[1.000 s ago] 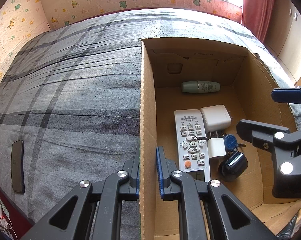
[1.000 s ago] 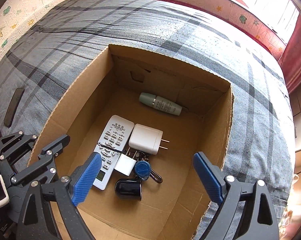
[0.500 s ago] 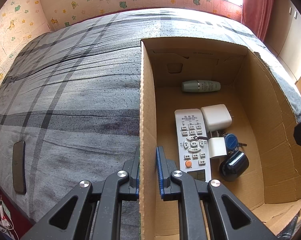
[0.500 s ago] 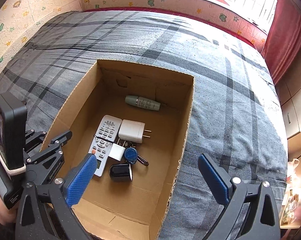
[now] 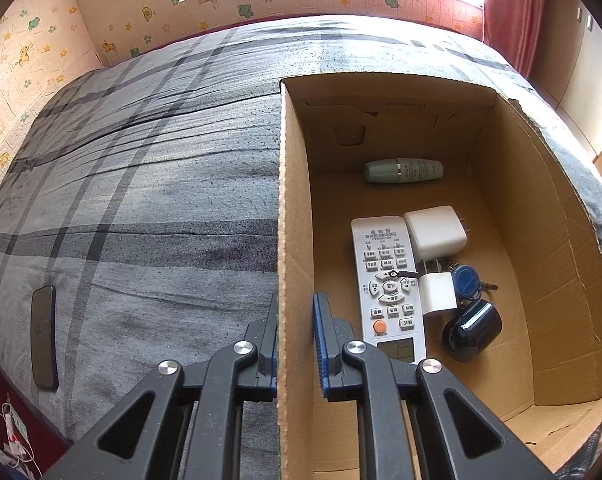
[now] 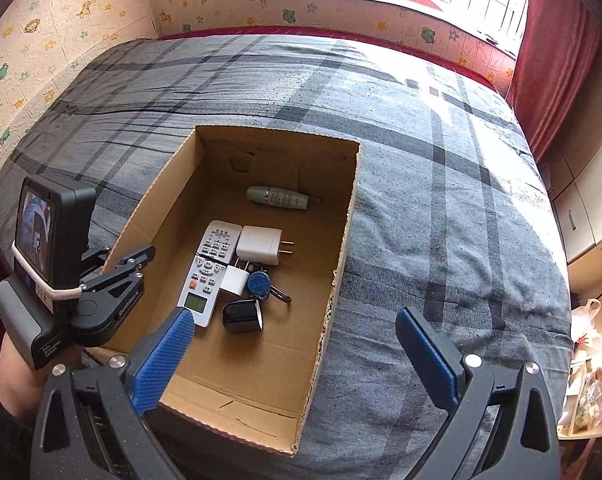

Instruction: Organize rigid objects

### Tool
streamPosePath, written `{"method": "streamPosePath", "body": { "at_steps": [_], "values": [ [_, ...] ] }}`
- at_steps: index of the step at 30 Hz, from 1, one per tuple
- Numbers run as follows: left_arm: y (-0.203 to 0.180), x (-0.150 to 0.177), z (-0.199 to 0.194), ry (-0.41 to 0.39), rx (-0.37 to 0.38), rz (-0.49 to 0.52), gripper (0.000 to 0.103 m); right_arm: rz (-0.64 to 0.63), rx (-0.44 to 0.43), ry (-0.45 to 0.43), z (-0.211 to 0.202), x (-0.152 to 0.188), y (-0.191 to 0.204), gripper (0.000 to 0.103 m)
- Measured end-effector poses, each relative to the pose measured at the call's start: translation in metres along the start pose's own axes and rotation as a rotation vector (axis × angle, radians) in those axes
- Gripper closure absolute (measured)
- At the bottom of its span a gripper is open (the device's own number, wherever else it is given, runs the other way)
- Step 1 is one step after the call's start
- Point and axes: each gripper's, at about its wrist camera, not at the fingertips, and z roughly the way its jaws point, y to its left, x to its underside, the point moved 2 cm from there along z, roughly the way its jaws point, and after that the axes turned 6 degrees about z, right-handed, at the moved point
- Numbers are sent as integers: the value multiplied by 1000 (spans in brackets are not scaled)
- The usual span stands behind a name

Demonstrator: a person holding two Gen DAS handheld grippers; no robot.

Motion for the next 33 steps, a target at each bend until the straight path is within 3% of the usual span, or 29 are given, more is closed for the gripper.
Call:
{"method": "streamPosePath", "body": {
  "at_steps": [3,5,7,9,11,14,17,33],
  "values": [
    [-1,0,0,3,-15,2,85,10,-2,-7,-4,3,-3,0],
    [1,0,-2,3,-28,-14,77,18,-5,-14,-8,4,-5,0],
    [3,2,-8,-8,-44,-31,36,26,-5,-23,-11,5,-8,0],
    [5,3,-18,-32,-41,-58,23,35,-7,-32,-14,6,-11,0],
    [4,5,-28,-48,-48,-63,17,38,-12,-33,-16,7,-13,0],
    [2,8,-43,-68,-86,-62,15,49,-16,-41,-18,9,-15,0],
    [-4,11,-56,-70,-93,-55,0,57,-20,-50,-22,12,-17,0],
    [-52,20,-130,-163,-119,31,0,73,-7,-124,-52,31,-28,0]
  ]
}}
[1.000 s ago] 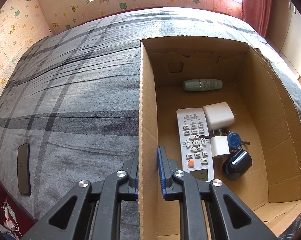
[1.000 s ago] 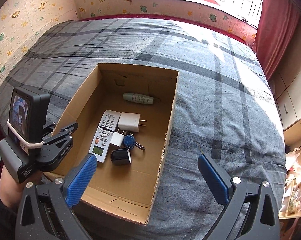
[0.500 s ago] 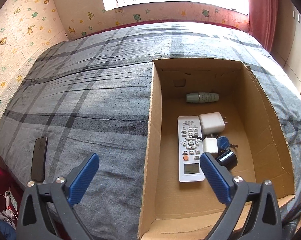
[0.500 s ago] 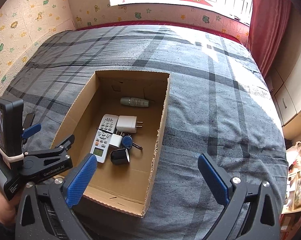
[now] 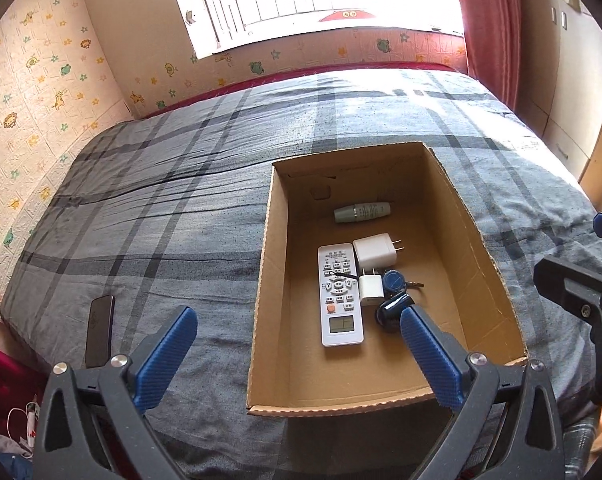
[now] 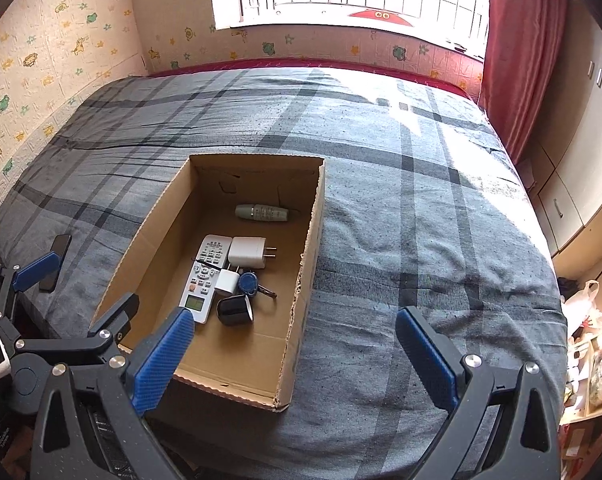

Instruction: Organize rigid objects

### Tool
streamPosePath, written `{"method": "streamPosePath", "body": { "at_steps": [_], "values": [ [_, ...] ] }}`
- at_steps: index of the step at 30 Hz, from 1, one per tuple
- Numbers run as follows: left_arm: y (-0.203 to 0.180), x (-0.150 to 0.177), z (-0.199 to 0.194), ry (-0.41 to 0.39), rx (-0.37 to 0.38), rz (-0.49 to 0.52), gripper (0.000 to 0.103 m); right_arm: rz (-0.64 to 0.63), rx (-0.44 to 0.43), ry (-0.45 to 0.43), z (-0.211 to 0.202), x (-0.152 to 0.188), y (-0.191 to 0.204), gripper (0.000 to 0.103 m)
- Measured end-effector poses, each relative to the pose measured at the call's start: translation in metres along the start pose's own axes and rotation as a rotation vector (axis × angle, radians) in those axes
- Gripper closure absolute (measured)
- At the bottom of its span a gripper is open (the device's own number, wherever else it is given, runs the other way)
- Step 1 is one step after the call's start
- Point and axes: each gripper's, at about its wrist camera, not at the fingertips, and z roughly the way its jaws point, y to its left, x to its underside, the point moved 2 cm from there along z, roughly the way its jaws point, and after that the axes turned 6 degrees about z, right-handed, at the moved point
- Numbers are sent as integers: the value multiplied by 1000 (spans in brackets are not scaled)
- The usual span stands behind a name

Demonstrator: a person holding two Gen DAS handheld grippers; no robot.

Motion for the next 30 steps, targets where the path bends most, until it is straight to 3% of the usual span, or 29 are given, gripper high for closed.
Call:
{"method": "streamPosePath", "body": {
  "at_steps": [11,30],
  "values": [
    [-20,4,-37,-55,20,20,0,19,-13,-35,-16,11,-5,0],
    [-32,12,-56,-77,38,7,0,16,-6,-70,-32,24,-3,0]
  ]
}}
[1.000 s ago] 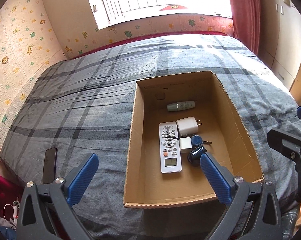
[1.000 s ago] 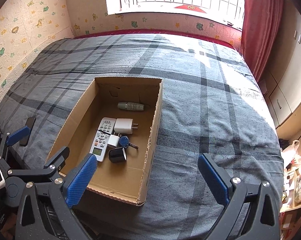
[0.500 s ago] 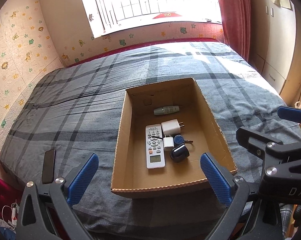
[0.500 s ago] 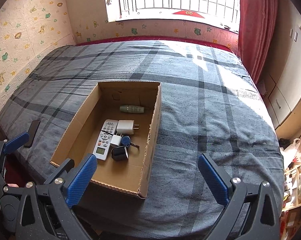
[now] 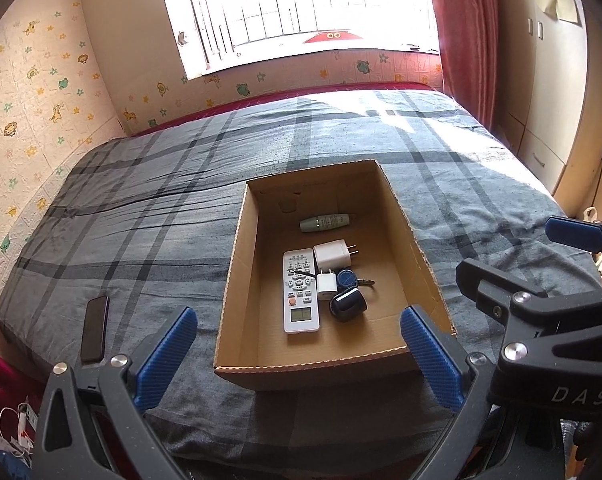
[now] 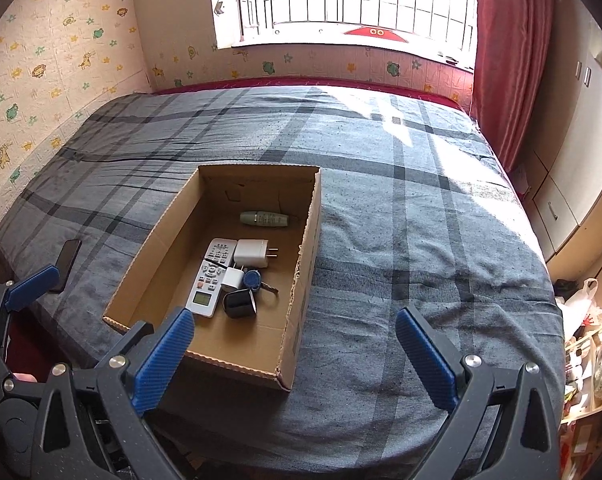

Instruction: Organize rigid objects

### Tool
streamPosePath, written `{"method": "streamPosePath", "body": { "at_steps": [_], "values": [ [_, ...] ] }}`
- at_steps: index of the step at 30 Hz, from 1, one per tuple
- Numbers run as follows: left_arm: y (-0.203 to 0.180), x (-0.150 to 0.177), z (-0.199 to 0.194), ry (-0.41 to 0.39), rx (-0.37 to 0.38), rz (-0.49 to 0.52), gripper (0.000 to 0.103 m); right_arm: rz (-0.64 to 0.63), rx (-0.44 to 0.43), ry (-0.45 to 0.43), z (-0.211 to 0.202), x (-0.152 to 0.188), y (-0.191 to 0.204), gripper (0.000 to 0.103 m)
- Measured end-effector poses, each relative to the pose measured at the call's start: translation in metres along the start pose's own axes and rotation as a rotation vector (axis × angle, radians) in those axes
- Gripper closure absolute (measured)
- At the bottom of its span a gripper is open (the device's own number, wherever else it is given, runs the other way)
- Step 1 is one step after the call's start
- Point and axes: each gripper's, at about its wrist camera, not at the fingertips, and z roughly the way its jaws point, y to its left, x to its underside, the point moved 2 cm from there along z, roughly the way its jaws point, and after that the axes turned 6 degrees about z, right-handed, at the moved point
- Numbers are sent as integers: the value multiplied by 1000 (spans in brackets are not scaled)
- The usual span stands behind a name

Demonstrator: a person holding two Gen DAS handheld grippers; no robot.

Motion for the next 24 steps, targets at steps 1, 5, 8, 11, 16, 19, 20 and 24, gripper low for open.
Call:
{"method": "streamPosePath", "body": {
  "at_steps": [1,5,8,11,16,19,20,24],
  "values": [
    [0,0,-1,-3,-2,1,0,1,-1,0,0,0,0,0],
    [-1,1,-2,-3,0,-2,0,0,1,-4,-2,1,0,0],
    [-1,1,-2,-2,-2,0,0,0,1,-4,-2,1,0,0],
    [-1,2,-2,-1,-2,0,0,-2,4,-5,-3,1,1,0],
    [-1,2,-4,-5,-7,1,0,-2,1,-8,-4,2,0,0],
    [-2,2,-4,-5,-9,5,0,0,2,-5,-4,3,-1,0],
    [-2,2,-4,-7,-10,6,0,1,3,-6,-4,2,0,0],
    [-3,2,-5,-8,-8,6,0,0,5,-10,-5,3,0,0]
  ]
}}
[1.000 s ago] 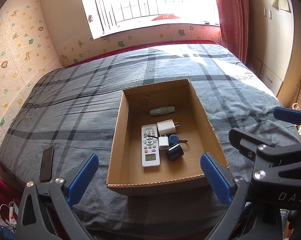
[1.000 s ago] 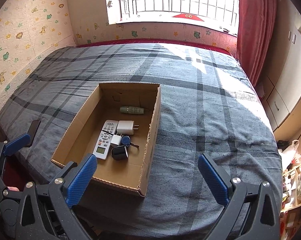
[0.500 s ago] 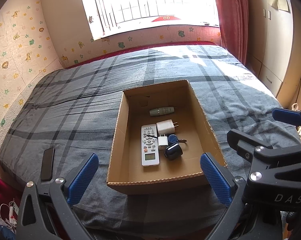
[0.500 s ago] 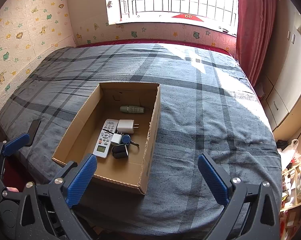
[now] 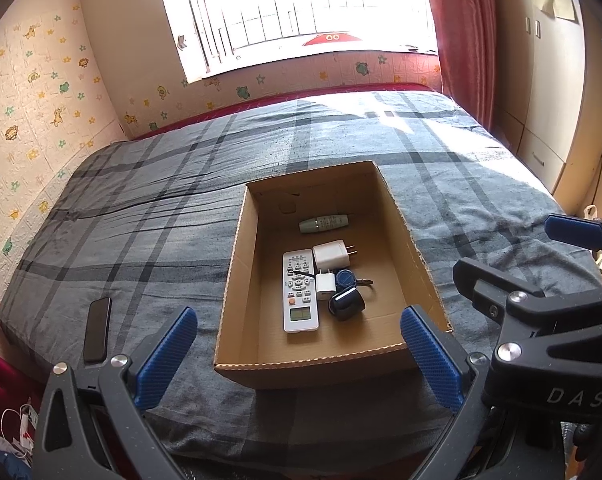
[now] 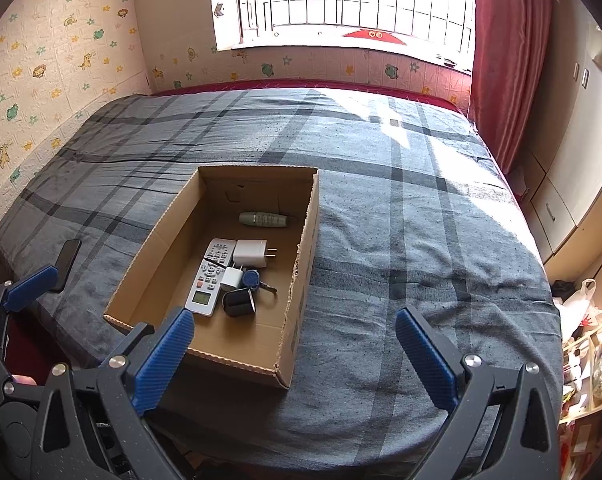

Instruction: Organize rigid objects

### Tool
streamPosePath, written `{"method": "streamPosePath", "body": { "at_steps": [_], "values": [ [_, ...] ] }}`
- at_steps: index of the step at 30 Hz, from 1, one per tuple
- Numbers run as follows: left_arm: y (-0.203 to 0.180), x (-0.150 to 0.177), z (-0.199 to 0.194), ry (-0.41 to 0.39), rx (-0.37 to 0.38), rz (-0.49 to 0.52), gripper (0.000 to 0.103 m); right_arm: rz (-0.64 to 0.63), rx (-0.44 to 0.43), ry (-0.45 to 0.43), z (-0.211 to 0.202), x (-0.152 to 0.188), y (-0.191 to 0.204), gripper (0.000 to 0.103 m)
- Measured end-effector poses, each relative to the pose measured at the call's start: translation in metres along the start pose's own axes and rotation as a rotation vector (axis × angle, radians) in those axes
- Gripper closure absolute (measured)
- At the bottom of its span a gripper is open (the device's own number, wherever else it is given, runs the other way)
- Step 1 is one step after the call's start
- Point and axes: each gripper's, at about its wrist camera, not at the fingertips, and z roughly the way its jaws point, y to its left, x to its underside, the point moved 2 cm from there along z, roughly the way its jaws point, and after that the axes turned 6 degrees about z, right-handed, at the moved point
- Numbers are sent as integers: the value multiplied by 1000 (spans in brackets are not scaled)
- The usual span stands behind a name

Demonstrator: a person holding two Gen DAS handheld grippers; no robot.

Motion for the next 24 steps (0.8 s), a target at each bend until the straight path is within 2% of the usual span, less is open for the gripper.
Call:
{"method": "streamPosePath", "body": {
  "at_steps": [24],
  "values": [
    [-7,2,2,5,25,12,0,5,9,-16,0,4,-6,0]
  ]
}}
